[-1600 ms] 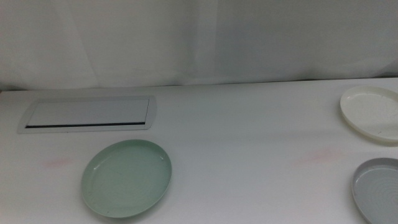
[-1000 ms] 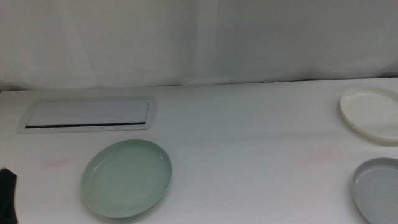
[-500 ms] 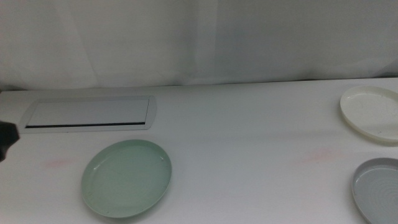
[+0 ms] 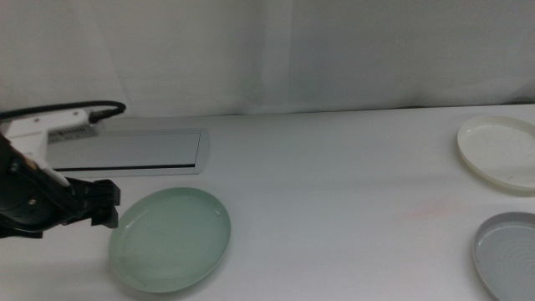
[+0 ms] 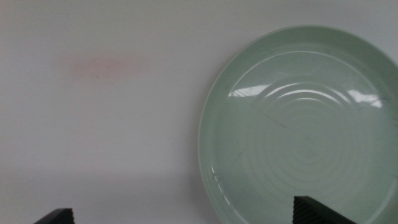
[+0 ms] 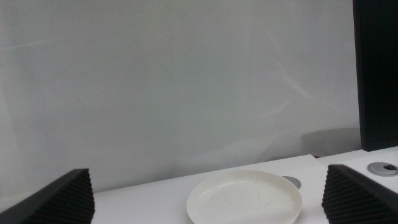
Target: Stack the three bowls on top of each other.
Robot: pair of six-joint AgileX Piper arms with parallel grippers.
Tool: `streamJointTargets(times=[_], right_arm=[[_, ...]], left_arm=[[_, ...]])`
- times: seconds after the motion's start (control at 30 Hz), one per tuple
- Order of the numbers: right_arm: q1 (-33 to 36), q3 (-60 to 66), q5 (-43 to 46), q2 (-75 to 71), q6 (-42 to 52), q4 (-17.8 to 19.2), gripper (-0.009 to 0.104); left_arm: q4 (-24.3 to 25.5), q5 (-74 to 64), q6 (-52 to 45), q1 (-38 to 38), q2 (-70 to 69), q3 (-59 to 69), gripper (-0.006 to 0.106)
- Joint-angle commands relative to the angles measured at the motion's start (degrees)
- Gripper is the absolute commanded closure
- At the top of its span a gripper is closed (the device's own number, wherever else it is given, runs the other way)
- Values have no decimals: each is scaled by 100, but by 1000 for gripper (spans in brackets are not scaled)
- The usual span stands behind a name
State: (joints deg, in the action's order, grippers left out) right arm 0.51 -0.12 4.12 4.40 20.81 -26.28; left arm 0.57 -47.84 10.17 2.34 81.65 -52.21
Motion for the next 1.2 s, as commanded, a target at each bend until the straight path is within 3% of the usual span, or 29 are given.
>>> streamJointTargets(times=[0.0,0.77,0.83,0.9,0.97,1.1,1.17], right_arm=[[-51,205,60,-26,15,13,-8],[-51,205,60,-26,15,13,-8],[-51,205,60,-26,15,13,-8],[-51,205,60,-26,15,13,-8],[-51,205,60,-26,15,13,-8],[-51,205,60,-26,15,13,-8],[-51,205,60,-26,15,13,-8]], left_arm=[[52,276,169,45,326,-37,9],[52,1099,293,45,2147,-15,9],[52,1099,293,45,2218,-15,13],[52,1088,293,45,2256,-15,22],[52,1073,293,45,2283,-15,42],[40,1053,140,45,2334,-15,103],[9,1080,-8,49,2334,-15,103]])
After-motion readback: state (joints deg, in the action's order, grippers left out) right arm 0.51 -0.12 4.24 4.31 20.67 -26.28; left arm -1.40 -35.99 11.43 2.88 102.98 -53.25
